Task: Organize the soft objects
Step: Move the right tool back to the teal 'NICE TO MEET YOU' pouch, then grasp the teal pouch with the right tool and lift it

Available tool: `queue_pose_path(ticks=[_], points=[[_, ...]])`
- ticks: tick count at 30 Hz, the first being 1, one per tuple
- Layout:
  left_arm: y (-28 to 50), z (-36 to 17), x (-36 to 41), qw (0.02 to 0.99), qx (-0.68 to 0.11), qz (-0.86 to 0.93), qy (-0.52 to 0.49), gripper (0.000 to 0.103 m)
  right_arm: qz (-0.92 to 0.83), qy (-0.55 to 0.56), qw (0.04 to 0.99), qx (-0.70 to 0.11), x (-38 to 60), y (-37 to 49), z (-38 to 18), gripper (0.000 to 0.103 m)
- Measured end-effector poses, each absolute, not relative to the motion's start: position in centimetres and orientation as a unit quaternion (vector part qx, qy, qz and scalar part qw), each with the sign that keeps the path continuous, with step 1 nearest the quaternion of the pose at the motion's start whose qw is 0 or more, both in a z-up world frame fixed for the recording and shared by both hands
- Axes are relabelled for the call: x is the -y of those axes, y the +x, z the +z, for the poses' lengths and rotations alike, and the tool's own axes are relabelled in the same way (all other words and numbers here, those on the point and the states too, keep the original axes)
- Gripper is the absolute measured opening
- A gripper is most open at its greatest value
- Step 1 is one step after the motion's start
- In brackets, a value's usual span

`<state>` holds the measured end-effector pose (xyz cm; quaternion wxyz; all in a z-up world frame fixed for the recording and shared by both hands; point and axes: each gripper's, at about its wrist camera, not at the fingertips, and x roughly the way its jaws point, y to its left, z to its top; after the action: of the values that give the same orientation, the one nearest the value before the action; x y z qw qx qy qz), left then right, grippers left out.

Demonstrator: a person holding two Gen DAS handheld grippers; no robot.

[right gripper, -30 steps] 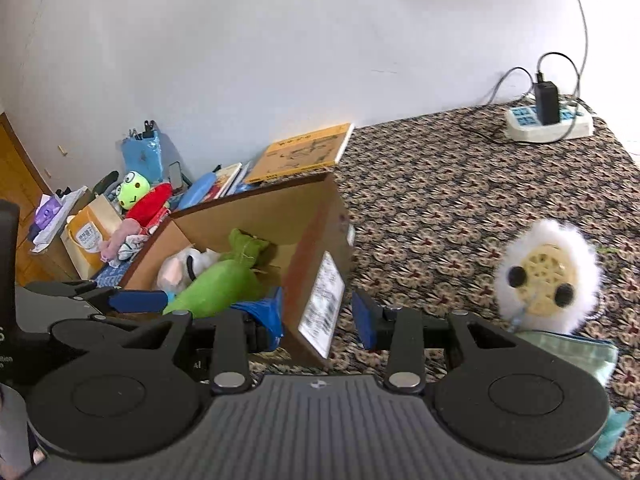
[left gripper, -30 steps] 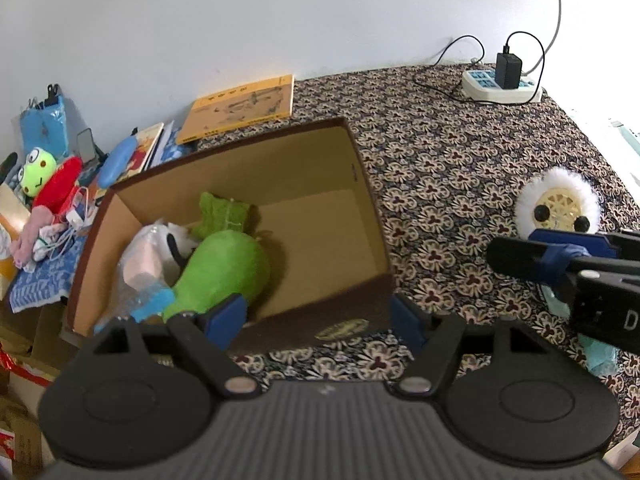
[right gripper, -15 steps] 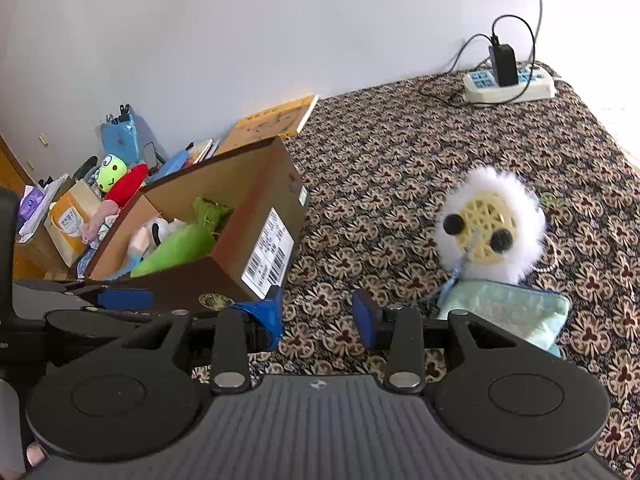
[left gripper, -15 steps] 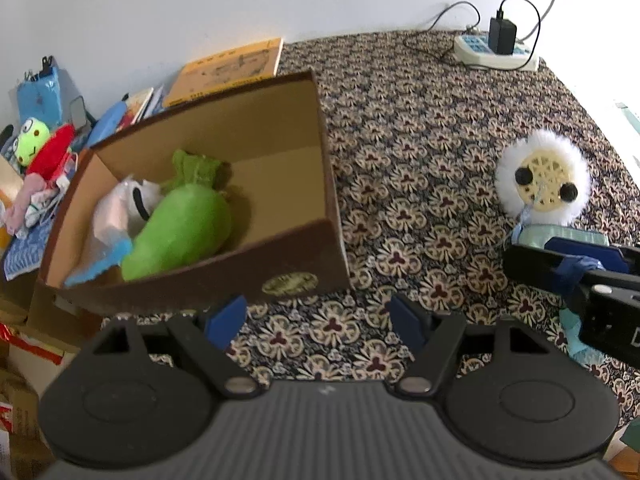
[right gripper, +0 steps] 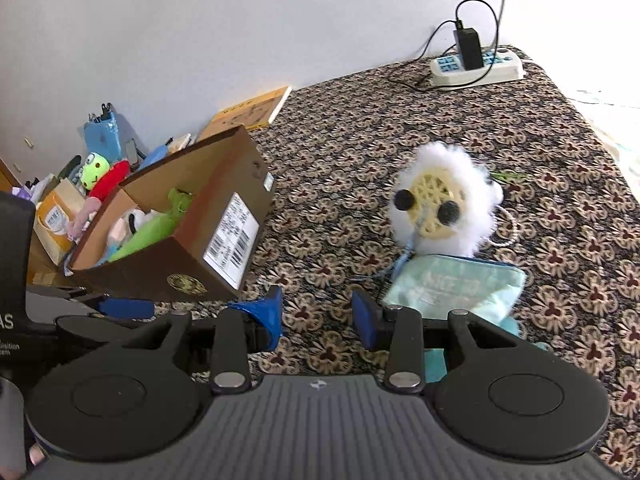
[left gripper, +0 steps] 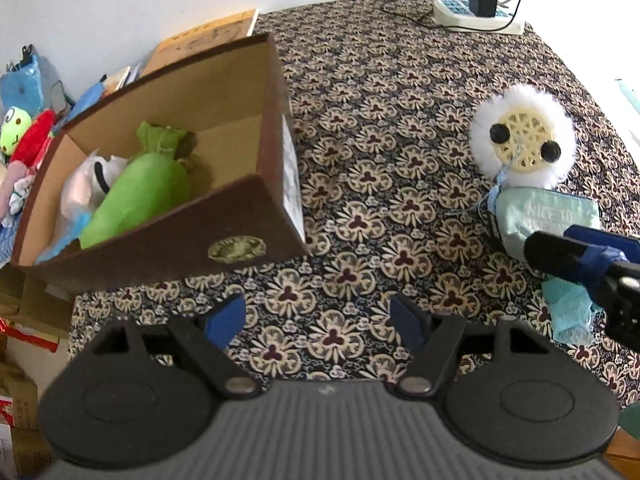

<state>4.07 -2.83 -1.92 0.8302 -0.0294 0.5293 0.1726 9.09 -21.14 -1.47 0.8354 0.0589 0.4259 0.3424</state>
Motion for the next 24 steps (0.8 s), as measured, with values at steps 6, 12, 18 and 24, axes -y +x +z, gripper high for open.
queue_pose_path(ticks=[6,12,18,24], points=[[4.4,-2.5,3.8,0.827,-0.539,0.155,-0.036,0.073,0.339,0.064,0.832,-0.434,22.7,8.8,-2.1,0.022],[4.7,-2.9,5.4,0.829,-0.544,0.128,-0.019,0.073,0.315,0.090,0.831,-0.451,24.9,8.8,-3.0,0.022],[5.3,-3.2,6.7,0.829,-0.549,0.103,-0.010,0.073,0.283,0.104,0.841,-0.450,27.0,9.3,-3.3,0.022],[6.2,-3.2,8.1,0.832,-0.549,0.081,0.000,0.073,0.262,0.119,0.840,-0.460,28.4,9.5,-3.9,0.022]])
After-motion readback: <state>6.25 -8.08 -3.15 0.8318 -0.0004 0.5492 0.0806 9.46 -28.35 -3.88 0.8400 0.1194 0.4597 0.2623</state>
